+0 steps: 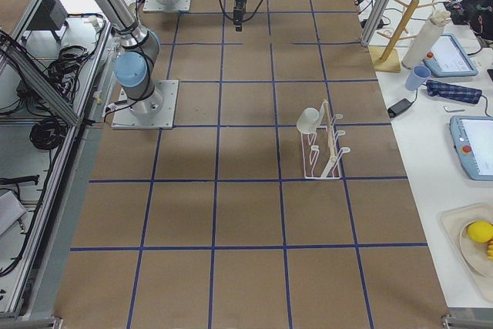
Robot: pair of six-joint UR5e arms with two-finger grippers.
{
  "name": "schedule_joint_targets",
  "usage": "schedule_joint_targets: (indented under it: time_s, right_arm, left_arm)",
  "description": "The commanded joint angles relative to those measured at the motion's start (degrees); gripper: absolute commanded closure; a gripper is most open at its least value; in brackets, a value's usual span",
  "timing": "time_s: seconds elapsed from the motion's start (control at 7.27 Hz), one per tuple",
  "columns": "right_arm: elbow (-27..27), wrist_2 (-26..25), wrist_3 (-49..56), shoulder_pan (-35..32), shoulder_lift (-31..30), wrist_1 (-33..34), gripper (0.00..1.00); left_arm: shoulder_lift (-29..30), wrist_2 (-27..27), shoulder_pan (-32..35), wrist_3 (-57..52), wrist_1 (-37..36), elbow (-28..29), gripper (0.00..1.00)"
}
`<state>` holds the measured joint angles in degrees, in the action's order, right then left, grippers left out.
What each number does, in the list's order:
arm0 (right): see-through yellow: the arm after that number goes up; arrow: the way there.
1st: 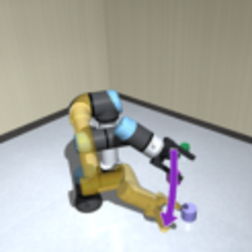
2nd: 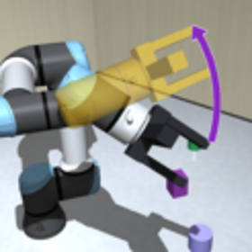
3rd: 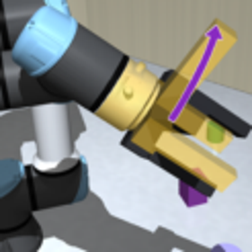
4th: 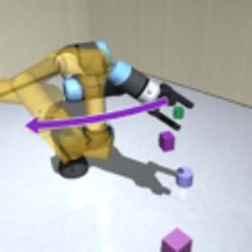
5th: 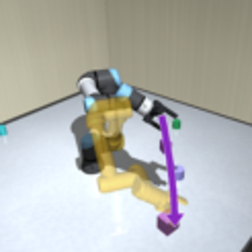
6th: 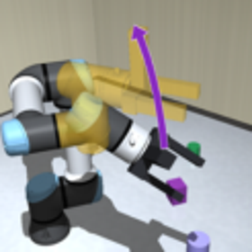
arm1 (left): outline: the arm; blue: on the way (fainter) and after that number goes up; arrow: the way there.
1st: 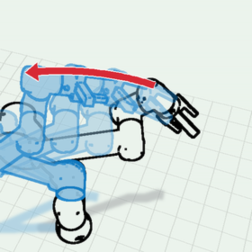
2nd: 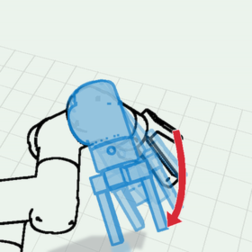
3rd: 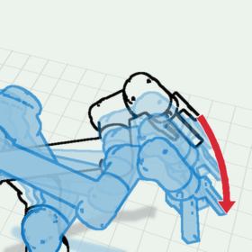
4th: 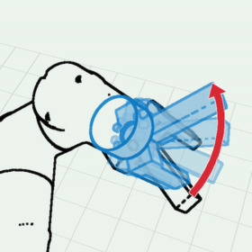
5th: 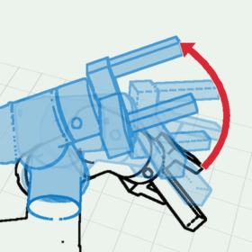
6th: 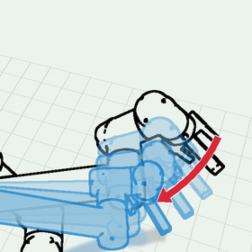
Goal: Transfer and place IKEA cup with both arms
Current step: 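Move the right gripper over the white cup in the wire rack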
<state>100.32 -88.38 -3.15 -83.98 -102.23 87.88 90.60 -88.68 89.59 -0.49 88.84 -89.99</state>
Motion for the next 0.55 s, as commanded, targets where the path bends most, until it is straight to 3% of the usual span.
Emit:
schedule_joint_targets:
  time_s: [0.0, 0.41]
  right_arm:
    - [0.0, 0.2, 7.8, 6.2, 0.3, 0.7, 0.0]
    - [-0.1, 0.4, 18.9, 13.1, 4.4, 7.4, 0.0]
  left_arm:
    - [0.1, -0.2, 0.0, -0.5, -0.1, 0.0, 0.0]
    - [0.1, -0.2, 0.0, -0.5, -0.1, -0.1, 0.0]
